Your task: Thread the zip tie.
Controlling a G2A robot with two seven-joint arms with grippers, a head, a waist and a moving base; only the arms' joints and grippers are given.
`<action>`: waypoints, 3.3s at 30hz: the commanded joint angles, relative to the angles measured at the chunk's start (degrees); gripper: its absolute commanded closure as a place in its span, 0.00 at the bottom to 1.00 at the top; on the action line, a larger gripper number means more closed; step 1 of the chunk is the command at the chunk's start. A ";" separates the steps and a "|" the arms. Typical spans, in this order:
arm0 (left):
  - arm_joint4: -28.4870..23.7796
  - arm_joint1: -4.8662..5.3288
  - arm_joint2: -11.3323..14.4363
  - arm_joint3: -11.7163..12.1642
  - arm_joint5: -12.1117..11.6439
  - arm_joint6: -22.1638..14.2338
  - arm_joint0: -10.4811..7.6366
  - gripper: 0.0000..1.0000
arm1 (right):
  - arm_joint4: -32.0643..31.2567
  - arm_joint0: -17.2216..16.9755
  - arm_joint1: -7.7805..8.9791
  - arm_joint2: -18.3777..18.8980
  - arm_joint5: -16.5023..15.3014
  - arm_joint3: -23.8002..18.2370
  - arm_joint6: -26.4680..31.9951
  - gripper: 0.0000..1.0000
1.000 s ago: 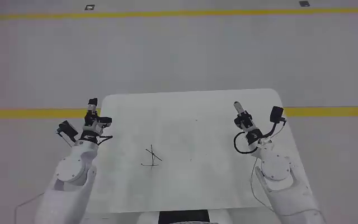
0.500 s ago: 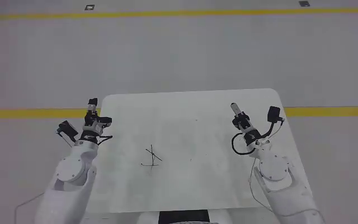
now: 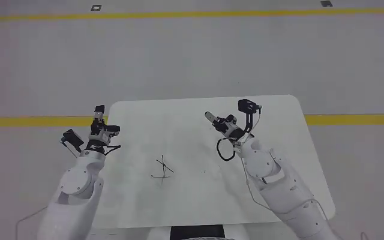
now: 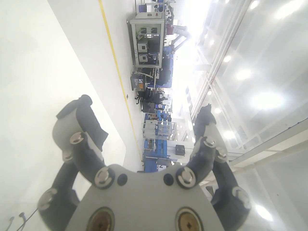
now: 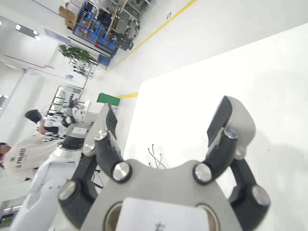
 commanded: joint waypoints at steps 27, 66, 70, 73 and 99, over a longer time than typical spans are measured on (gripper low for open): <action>0.00 0.00 0.00 0.00 0.00 0.00 0.00 0.00 | -10.36 14.58 -4.82 -17.61 0.97 10.39 8.71 0.00; 0.00 0.00 0.00 0.00 0.00 0.00 0.00 0.00 | -10.95 29.39 -12.61 -34.37 -11.78 20.19 38.47 0.00; 0.00 0.00 0.00 0.00 0.00 0.00 0.00 0.00 | -10.95 29.39 -12.61 -34.37 -11.78 20.19 38.47 0.00; 0.00 0.00 0.00 0.00 0.00 0.00 0.00 0.00 | -10.95 29.39 -12.61 -34.37 -11.78 20.19 38.47 0.00; 0.00 0.00 0.00 0.00 0.00 0.00 0.00 0.00 | -10.28 31.82 -19.31 -41.39 -10.05 28.87 40.45 0.00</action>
